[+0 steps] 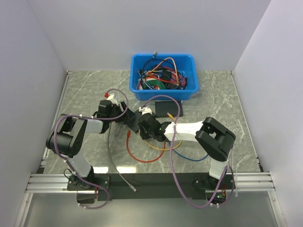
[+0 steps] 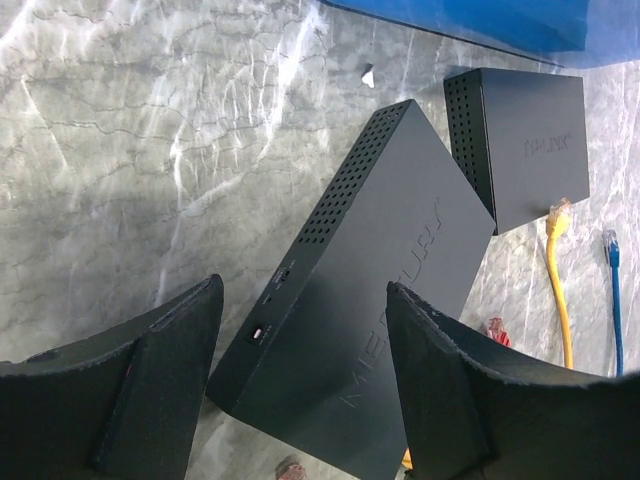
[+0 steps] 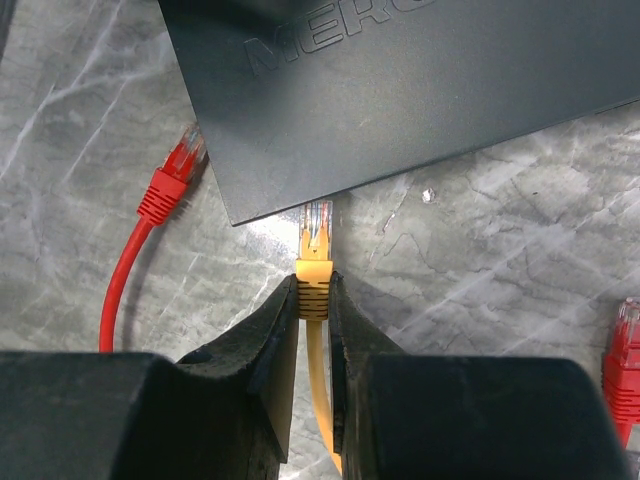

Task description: Insert the plug into the switch port

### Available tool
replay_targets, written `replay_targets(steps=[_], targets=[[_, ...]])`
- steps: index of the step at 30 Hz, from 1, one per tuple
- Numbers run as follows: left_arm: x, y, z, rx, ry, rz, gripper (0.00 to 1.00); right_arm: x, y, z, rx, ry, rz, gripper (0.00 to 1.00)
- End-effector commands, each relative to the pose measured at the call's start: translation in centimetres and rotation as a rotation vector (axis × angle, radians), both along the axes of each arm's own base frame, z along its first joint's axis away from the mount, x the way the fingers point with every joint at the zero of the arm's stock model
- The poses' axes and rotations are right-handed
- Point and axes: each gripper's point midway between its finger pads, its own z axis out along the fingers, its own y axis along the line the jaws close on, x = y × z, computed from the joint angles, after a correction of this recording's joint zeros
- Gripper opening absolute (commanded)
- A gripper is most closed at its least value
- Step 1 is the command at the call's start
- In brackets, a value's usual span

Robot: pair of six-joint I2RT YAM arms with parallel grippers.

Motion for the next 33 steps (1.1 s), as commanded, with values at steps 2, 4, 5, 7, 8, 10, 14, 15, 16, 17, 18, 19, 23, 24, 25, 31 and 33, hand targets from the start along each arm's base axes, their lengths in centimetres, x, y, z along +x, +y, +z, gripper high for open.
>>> replay_targets(steps=[2, 4, 5, 7, 8, 10, 14, 15, 16, 17, 18, 19, 23, 24, 25, 31, 33], targets=[[-0.7, -0.4, -0.3, 0.018, -0.008, -0.035, 0.72, 1.7, 1.8, 2.7, 0.073, -0.063, -0.021, 0.00], [-0.6, -0.3, -0.5, 0.027, -0.006, -0.032, 0.72, 1.8, 1.7, 2.6, 0.071, -0.065, -0.025, 0.00], [-0.7, -0.4, -0.6, 0.027, -0.006, -0.036, 0.72, 1.8, 1.8, 2.6, 0.073, -0.068, -0.024, 0.00], [-0.7, -0.4, -0.6, 0.030, -0.004, -0.035, 0.72, 1.9, 1.8, 2.9, 0.083, -0.075, -0.024, 0.00], [-0.7, -0.4, -0.7, 0.031, -0.003, -0.034, 0.72, 1.9, 1.9, 3.1, 0.091, -0.081, -0.025, 0.00], [-0.7, -0.5, -0.8, 0.033, -0.003, -0.038, 0.72, 1.9, 1.8, 3.6, 0.113, -0.096, -0.027, 0.00], [-0.7, -0.5, -1.0, 0.038, 0.007, -0.043, 0.72, 2.1, 2.0, 4.1, 0.125, -0.108, -0.029, 0.00], [-0.7, -0.5, -1.1, 0.039, 0.009, -0.042, 0.72, 2.2, 2.0, 4.1, 0.123, -0.109, -0.029, 0.00], [-0.7, -0.6, -1.1, 0.040, 0.007, -0.046, 0.72, 2.2, 2.1, 4.2, 0.125, -0.111, -0.030, 0.00], [-0.7, -0.6, -1.1, 0.040, 0.009, -0.047, 0.72, 2.2, 2.1, 4.2, 0.122, -0.112, -0.031, 0.00], [-0.7, -0.6, -1.2, 0.043, 0.013, -0.045, 0.72, 2.4, 2.0, 4.0, 0.116, -0.115, -0.036, 0.00], [-0.7, -0.6, -1.2, 0.042, 0.011, -0.048, 0.72, 2.4, 2.0, 4.0, 0.120, -0.116, -0.039, 0.00], [-0.7, -0.7, -1.5, 0.048, 0.018, -0.048, 0.72, 2.4, 2.1, 4.5, 0.135, -0.126, -0.035, 0.00], [-0.7, -0.7, -1.6, 0.048, 0.021, -0.048, 0.71, 2.3, 2.2, 4.5, 0.137, -0.127, -0.036, 0.00], [-0.7, -0.7, -1.7, 0.050, 0.023, -0.051, 0.72, 2.4, 2.1, 4.6, 0.137, -0.130, -0.034, 0.00], [-0.7, -0.9, -2.3, 0.059, 0.040, -0.056, 0.71, 2.2, 2.5, 4.6, 0.154, -0.149, -0.014, 0.00], [-0.7, -0.9, -2.4, 0.062, 0.042, -0.057, 0.71, 2.0, 2.5, 4.5, 0.156, -0.159, -0.013, 0.00]])
